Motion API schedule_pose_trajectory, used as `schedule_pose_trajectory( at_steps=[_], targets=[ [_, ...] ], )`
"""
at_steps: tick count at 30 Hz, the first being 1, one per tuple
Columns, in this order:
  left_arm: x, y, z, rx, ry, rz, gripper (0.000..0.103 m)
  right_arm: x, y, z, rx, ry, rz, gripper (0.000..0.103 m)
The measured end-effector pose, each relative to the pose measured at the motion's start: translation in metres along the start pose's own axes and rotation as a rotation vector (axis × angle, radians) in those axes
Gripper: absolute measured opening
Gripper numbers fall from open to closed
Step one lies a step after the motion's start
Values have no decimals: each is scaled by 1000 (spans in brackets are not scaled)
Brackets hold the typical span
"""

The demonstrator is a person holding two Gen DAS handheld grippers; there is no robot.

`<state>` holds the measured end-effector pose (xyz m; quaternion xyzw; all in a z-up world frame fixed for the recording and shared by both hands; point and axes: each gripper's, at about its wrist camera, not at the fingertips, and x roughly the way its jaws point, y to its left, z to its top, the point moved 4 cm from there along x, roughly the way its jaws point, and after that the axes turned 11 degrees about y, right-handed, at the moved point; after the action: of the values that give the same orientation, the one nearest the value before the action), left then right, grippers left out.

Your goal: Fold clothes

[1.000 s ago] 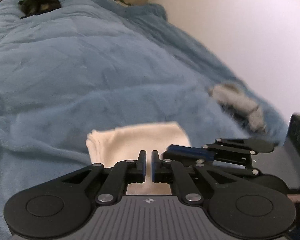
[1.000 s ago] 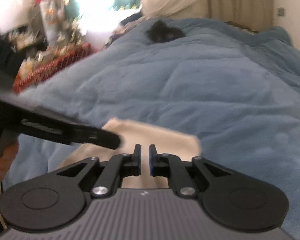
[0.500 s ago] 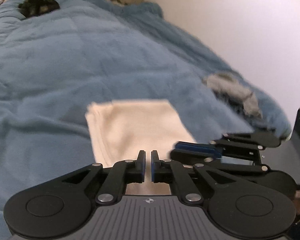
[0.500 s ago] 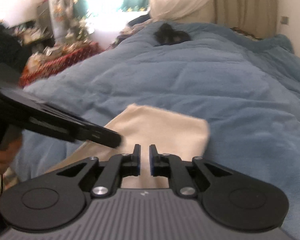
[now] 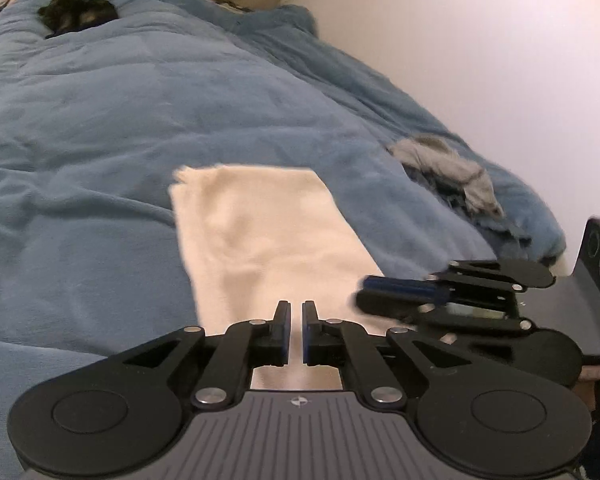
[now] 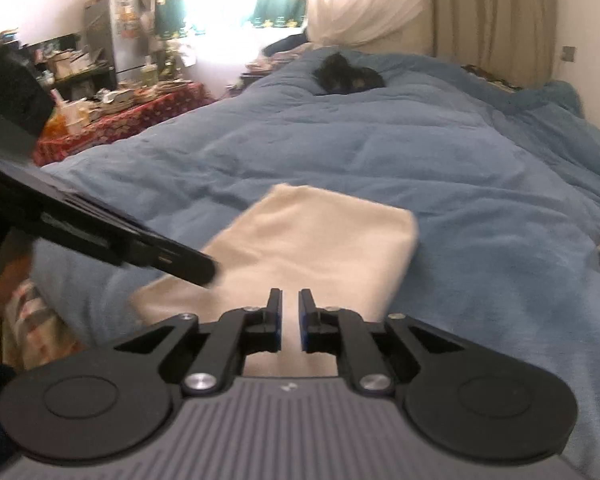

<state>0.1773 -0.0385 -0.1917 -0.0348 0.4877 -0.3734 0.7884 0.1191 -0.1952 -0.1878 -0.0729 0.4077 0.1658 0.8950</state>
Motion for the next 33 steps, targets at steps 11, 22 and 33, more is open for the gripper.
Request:
schedule_pose_trajectory(
  at_steps=[11, 22, 33],
  targets=[
    [-14, 6, -39, -52, 15, -6, 2, -19, 8, -35, -3, 14, -38, 9],
    [1, -7, -51, -14, 37, 27, 3, -3, 39, -45, -123, 47, -62, 7],
    [-44, -11, -58, -24, -12, -5, 9, -54, -4, -49, 75, -24, -54, 9]
  ],
)
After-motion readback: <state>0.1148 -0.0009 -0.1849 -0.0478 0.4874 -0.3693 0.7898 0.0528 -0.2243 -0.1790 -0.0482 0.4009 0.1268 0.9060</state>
